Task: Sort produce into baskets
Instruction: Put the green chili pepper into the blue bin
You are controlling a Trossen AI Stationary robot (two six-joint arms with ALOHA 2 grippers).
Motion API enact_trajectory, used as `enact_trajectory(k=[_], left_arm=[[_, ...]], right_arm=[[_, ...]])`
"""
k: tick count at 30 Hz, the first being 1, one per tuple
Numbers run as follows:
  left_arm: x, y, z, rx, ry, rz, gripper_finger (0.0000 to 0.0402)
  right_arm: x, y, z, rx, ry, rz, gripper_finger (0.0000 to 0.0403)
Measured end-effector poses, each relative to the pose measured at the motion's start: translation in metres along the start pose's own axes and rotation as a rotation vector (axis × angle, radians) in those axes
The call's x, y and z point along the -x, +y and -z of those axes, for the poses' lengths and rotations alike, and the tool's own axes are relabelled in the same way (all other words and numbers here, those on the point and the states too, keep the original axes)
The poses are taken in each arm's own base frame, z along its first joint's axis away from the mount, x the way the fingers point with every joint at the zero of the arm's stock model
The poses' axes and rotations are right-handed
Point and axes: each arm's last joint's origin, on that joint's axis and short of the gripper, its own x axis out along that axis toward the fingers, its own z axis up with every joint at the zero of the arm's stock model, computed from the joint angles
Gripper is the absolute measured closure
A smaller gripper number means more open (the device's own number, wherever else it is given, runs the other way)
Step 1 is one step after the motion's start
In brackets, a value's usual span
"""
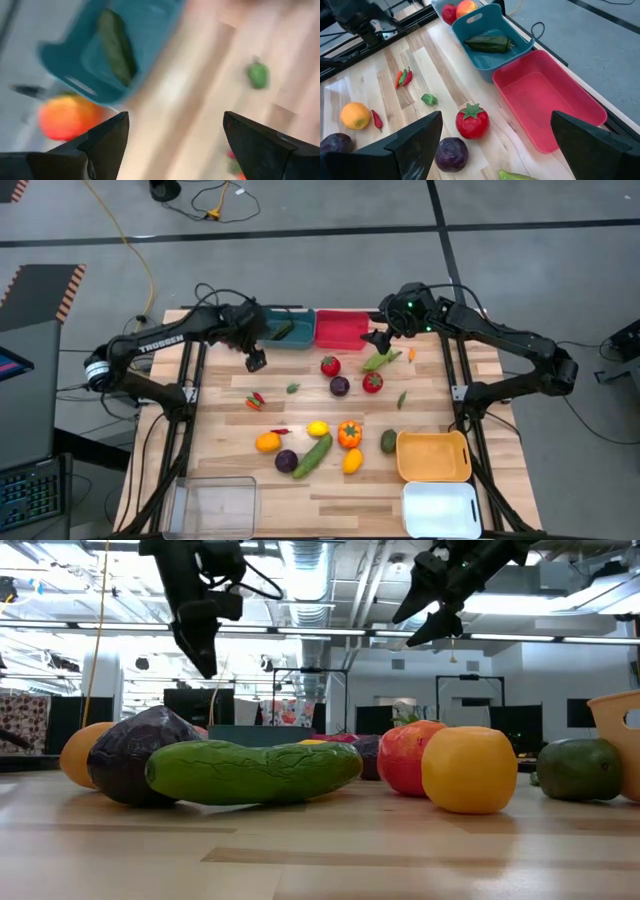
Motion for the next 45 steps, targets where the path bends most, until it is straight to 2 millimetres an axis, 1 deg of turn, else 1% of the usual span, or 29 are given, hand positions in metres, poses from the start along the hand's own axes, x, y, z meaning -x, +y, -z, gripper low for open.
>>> enact_trajectory(k=[3, 7, 12, 15, 20, 25, 29, 32, 36, 40, 45], left_arm=[[0.000, -0.012, 0.004, 0.048, 0.043, 0.045, 0.0091], [-0.007, -0.025, 0.015, 0.096, 0.115, 0.088, 0.0091], [-0.019, -0.038, 0.029, 0.079, 0.203, 0.176, 0.0091], [-0.026, -0.044, 0.038, 0.036, 0.245, 0.197, 0.0091], [-0.036, -0.052, 0.050, -0.114, 0.271, 0.209, 0.0091], [-0.042, -0.061, 0.042, -0.105, 0.142, 0.193, 0.0091], [-0.045, -0.068, 0.030, -0.106, 0.030, 0.184, 0.0091], [-0.051, -0.075, 0.021, -0.094, -0.046, 0.180, 0.0091], [-0.067, -0.084, 0.011, -0.069, -0.087, 0.170, 0.0091], [-0.086, -0.092, 0.005, -0.060, -0.092, 0.130, 0.0091], [-0.107, -0.101, 0.004, -0.074, -0.070, 0.107, 0.0097]], right_arm=[[0.000, 0.001, 0.000, 0.002, 0.001, -0.004, 0.0003], [0.000, 0.003, 0.001, 0.006, 0.003, -0.010, 0.0003], [-0.001, 0.005, 0.001, 0.011, 0.005, -0.016, 0.0003], [-0.001, 0.006, 0.001, 0.012, 0.010, -0.018, 0.0003], [-0.001, 0.009, 0.004, 0.014, 0.034, -0.024, 0.0003], [-0.001, 0.013, 0.006, 0.000, 0.051, -0.036, 0.0003], [-0.002, 0.018, 0.007, 0.009, 0.055, -0.051, 0.0003], [-0.002, 0.021, 0.008, 0.017, 0.058, -0.062, 0.0003], [-0.002, 0.026, 0.009, 0.028, 0.062, -0.075, 0.0003], [-0.002, 0.029, 0.010, 0.035, 0.064, -0.083, 0.0003], [-0.002, 0.030, 0.010, 0.039, 0.066, -0.088, 0.0003]])
